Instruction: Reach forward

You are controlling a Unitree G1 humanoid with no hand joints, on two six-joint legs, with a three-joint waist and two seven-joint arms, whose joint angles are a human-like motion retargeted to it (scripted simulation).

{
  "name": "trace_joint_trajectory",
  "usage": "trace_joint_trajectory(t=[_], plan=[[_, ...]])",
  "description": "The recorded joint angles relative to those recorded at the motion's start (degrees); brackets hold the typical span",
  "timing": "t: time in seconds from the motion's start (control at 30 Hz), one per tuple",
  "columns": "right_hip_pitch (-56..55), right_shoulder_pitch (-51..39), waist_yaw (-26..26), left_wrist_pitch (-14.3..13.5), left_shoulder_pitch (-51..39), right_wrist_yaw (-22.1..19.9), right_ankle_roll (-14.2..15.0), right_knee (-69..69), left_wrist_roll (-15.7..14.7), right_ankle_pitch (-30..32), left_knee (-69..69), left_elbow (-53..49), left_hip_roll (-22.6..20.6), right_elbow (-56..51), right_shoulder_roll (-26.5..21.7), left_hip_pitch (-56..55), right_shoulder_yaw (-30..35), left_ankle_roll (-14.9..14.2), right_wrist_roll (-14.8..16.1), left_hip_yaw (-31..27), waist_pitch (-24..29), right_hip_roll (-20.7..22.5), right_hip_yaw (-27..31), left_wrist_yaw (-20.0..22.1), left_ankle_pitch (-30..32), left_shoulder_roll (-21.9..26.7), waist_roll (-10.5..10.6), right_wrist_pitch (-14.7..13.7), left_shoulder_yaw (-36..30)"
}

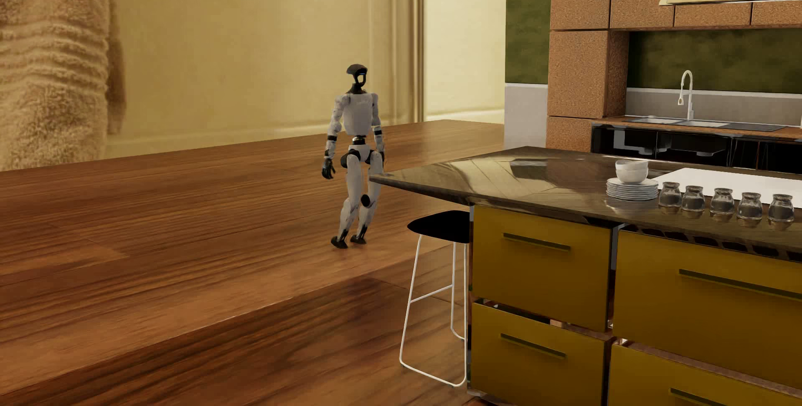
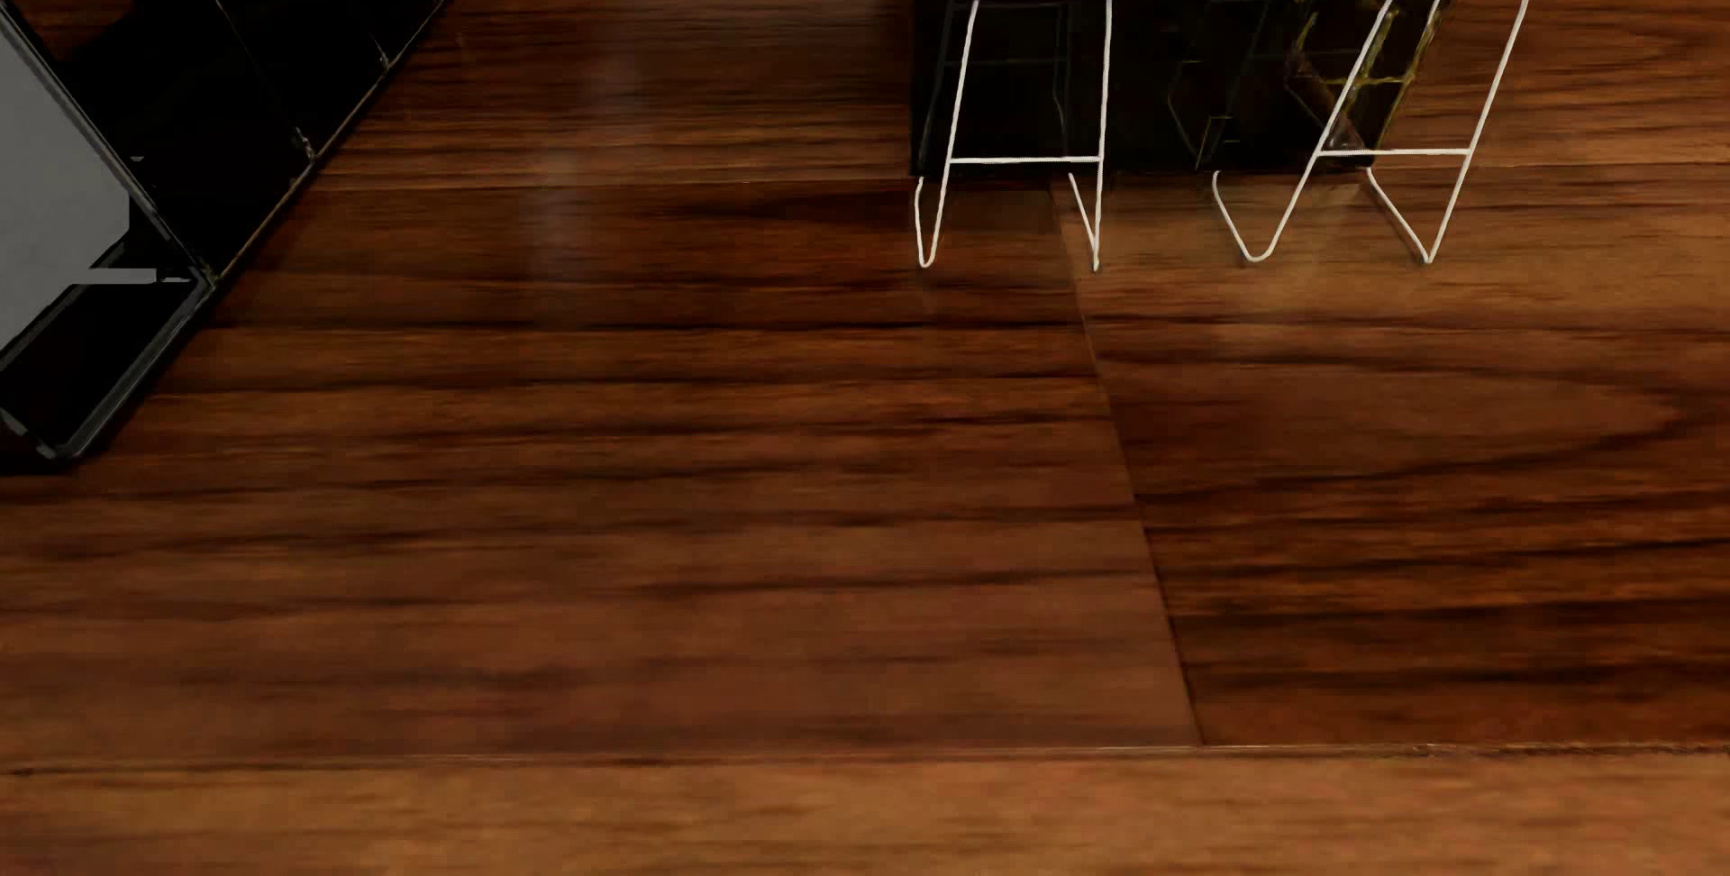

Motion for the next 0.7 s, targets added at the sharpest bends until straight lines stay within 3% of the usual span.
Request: trace_joint_trajectory(t=[0.17, 0.2, 0.23, 0.27, 0.3, 0.53, 0.6, 0.63, 0.7], plan=[[-1.16, -3.46, 0.84, 0.0, -0.2, 0.0, 0.0, 0.59, 0.0, -1.42, 0.33, -0.34, 0.01, 0.37, -1.04, -0.32, 0.0, 0.0, 0.0, 0.0, 0.72, 0.39, 0.0, 0.0, 0.0, 0.37, -0.16, 0.0, -0.75], [-1.86, -6.44, 1.56, 0.0, -0.37, 0.0, 0.0, 0.75, 0.0, -1.27, 0.32, -0.24, -0.07, 1.61, -2.14, -0.79, -11.91, 0.0, 0.0, 0.0, 0.62, 0.36, 0.0, 0.0, 0.17, 0.54, -0.49, 0.0, -0.48], [-2.35, -10.84, 2.28, 0.0, -0.6, 0.0, 0.0, 0.88, 0.0, -0.81, 0.08, -0.17, -0.17, -11.96, -3.46, -1.01, 60.24, 0.0, 0.0, 0.0, 0.66, 0.24, 0.0, 0.0, 0.58, 0.96, -0.89, 0.0, -0.83], [-2.7, -15.23, 3.27, 0.0, -0.69, 0.0, 0.0, 0.99, 0.0, -0.23, -0.46, -0.17, -0.29, -12.14, -5.14, -1.05, 56.29, 0.0, 0.0, 0.0, 0.65, 0.18, 0.0, 0.0, 1.19, 1.5, -1.43, 0.0, -0.42], [-3.02, -23.18, 4.02, 0.0, -1.3, 0.0, 0.0, 0.43, 0.0, 0.95, -1.0, 0.04, 0.04, -11.01, -7.87, -1.06, 55.1, 0.0, 0.0, 0.0, 0.9, 0.61, 0.0, 0.0, 1.72, 2.37, -1.82, 0.0, -4.04], [-2.74, -64.35, 9.79, 0.0, -5.5, 0.0, 0.0, -0.88, 0.0, 4.99, -1.85, -1.0, 0.01, -3.23, -26.66, -2.18, 55.1, 0.0, 0.0, 0.0, 1.27, 0.32, 0.0, 0.0, 3.58, 8.08, -6.81, 0.0, -3.67], [-2.43, -74.5, 9.98, 0.0, -6.01, 0.0, 0.0, 0.54, 0.0, 5.37, -2.39, -1.07, 0.2, 1.2, -30.3, -2.38, 55.1, 0.0, 0.0, 0.0, 1.35, 0.41, 0.0, 0.0, 3.68, 9.7, -8.43, 0.0, -3.9], [-2.38, -78.88, 9.7, 0.0, -6.03, 0.0, 0.0, -10.2, 0.0, 1.81, -2.68, -0.86, 0.17, 2.33, -31.66, -2.51, 55.1, 0.0, 0.0, 0.0, 1.2, 0.34, 0.0, 0.0, 3.77, 10.45, -9.35, 0.0, -3.8], [-2.46, -86.75, 9.74, 0.0, -6.2, 0.0, 0.0, -10.46, 0.0, 1.26, -2.93, -0.79, 0.27, 5.58, -33.96, -2.72, 55.1, 0.0, 0.0, 0.0, 1.28, 0.53, 0.0, 0.0, 3.6, 11.65, -10.64, 0.0, -4.65]])
